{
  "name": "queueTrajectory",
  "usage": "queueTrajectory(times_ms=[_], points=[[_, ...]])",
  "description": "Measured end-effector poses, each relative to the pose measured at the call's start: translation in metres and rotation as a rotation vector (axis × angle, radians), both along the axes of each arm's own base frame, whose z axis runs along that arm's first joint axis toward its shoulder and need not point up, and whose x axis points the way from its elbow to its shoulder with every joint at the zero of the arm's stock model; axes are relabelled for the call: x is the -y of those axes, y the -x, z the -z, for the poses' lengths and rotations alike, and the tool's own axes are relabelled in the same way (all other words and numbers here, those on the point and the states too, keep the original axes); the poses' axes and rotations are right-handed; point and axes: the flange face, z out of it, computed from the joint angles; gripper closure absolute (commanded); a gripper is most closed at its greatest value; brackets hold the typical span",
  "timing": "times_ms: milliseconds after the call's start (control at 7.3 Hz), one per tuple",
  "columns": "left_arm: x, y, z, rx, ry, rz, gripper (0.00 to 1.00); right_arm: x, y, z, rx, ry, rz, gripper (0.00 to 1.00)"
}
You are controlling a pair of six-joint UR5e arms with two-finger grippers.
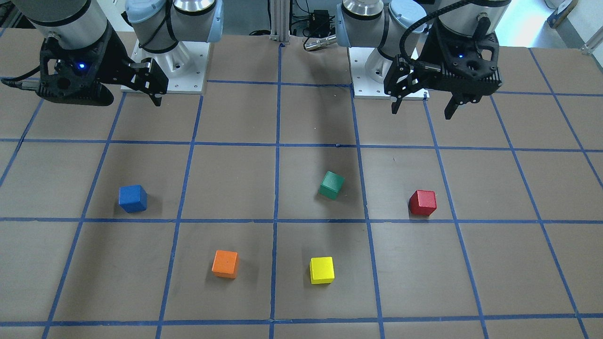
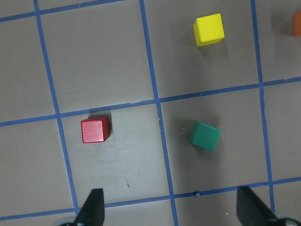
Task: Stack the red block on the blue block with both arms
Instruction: 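Move the left gripper forward toward the red cube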
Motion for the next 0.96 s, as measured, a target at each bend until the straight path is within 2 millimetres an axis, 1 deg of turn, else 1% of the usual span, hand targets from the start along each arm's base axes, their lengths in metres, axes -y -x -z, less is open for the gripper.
queueTrajectory(times_ms=[411, 685, 959], points=[[0.0016, -0.0025, 0.0063, 0.006, 0.066, -0.003, 0.0, -0.0004, 0.0004, 0.0016, -0.002, -0.003, -0.001, 0.0], [0.0014, -0.0021, 0.0075, 0.008, 0.068, -0.002, 0.0, -0.0003, 0.0011, 0.0019, -0.003, -0.003, -0.001, 0.0], [0.0043, -0.0015, 0.0128, 0.006, 0.057, -0.002, 0.0, -0.0003, 0.0015, 0.002, -0.005, -0.004, -0.001, 0.0]])
